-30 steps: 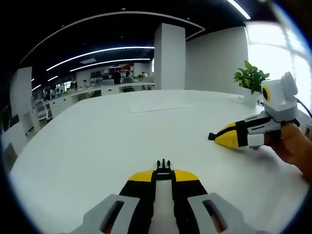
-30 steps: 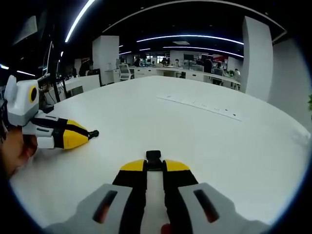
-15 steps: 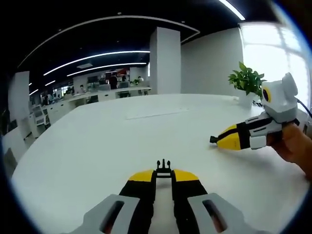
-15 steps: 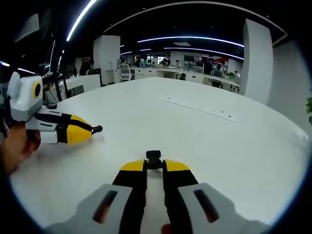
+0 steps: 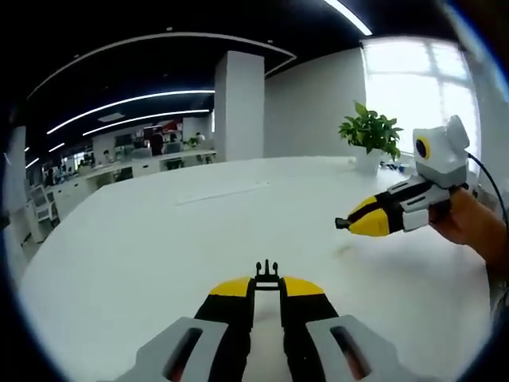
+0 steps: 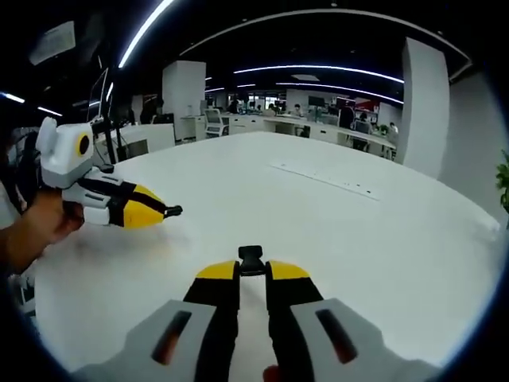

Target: Snap the two parts of the plastic buckle together until the buckle closes and remains connected.

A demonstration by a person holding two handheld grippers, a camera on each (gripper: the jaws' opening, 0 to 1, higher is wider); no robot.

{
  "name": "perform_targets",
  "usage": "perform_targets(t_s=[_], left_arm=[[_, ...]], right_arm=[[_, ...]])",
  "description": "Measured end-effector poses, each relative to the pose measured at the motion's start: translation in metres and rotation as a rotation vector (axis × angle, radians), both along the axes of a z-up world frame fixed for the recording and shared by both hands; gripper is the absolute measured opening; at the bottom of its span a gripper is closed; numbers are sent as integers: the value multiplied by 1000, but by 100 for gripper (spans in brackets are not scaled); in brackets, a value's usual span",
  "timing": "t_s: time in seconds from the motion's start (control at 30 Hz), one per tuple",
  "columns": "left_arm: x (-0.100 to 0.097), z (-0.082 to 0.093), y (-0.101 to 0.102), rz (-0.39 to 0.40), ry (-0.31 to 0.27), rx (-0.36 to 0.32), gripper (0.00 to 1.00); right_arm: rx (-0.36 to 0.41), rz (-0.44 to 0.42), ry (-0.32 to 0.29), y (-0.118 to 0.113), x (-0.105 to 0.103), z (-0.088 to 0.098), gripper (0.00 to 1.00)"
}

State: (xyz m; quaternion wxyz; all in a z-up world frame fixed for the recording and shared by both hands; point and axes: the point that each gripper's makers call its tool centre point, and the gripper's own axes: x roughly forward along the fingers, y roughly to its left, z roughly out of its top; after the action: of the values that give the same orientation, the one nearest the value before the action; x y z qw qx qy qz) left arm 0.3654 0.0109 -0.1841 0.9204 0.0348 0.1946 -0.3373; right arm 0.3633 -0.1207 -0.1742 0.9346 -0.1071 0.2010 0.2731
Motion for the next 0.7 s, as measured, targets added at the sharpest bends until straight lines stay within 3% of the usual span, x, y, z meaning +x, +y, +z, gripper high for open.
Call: perform_targets(t_s=[0.17, 0.6, 0.7], left_arm=[[-18, 4, -10, -100, -12, 14, 12], [-50, -3, -11, -249, -49, 94, 12], [-58, 0, -12, -280, -44, 77, 12]], right_arm=[[7, 31, 12, -2, -21, -1, 13], [-11, 143, 46, -4, -57, -11, 13], [0, 185, 53, -1, -67, -12, 13]])
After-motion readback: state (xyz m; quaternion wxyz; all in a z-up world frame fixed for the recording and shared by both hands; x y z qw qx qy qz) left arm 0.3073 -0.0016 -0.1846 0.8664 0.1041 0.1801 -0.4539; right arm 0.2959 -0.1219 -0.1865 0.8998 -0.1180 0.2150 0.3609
